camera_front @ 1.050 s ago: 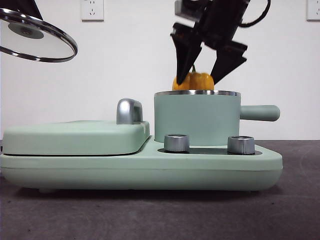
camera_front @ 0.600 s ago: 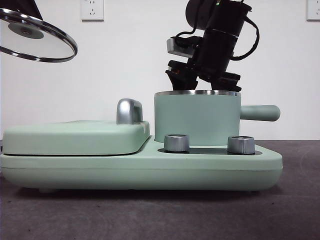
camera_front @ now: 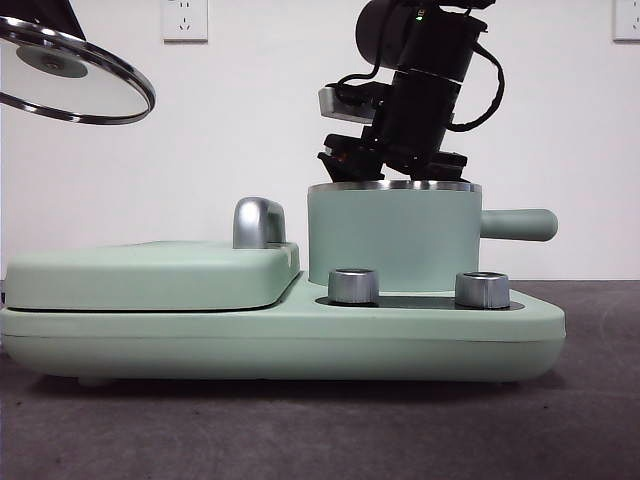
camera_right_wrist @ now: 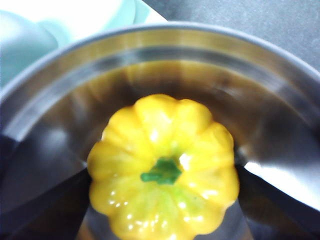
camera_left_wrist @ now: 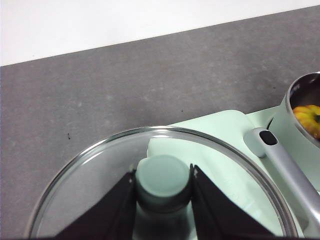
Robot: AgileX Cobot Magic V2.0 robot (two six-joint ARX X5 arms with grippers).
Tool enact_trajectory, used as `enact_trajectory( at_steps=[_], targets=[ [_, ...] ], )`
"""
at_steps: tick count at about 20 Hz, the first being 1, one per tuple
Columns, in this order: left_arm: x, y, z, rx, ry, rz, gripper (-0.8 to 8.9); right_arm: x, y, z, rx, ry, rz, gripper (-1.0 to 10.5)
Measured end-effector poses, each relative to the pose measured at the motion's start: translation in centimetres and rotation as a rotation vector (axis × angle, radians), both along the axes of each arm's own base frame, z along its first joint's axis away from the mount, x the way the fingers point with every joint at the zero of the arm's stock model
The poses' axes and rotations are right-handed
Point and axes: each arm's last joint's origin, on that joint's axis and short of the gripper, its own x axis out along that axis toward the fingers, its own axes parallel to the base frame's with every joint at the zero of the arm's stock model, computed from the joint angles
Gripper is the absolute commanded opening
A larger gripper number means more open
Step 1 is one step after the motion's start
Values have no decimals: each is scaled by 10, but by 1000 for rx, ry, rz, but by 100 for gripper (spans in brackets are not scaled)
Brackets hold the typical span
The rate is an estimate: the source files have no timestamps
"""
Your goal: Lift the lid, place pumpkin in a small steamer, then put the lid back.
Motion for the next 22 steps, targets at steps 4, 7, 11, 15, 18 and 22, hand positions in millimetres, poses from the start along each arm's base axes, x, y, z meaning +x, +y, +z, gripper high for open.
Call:
enact_trajectory(
  at_steps=[4,7,11,15,18,22],
  targets=[
    [0,0,0,0,0,0,15,0,0,3,1,-4,3,458],
    [0,0,0,-1,1,0,15,2,3,19,15,-25,8,475],
    [0,0,0,-4,1,2,16,1,3,49,21,-37,8,492],
    [0,0,0,-3,3,1,15,-10,-4,74,6,-6,4,384],
    [0,-1,-1,-20,11,-20,16,-27,-17,95,12,-13,-8,377],
    [-1,-3,-1,-50,23,-48,15,-56,-44,108,71,-115,-35,377]
  ],
)
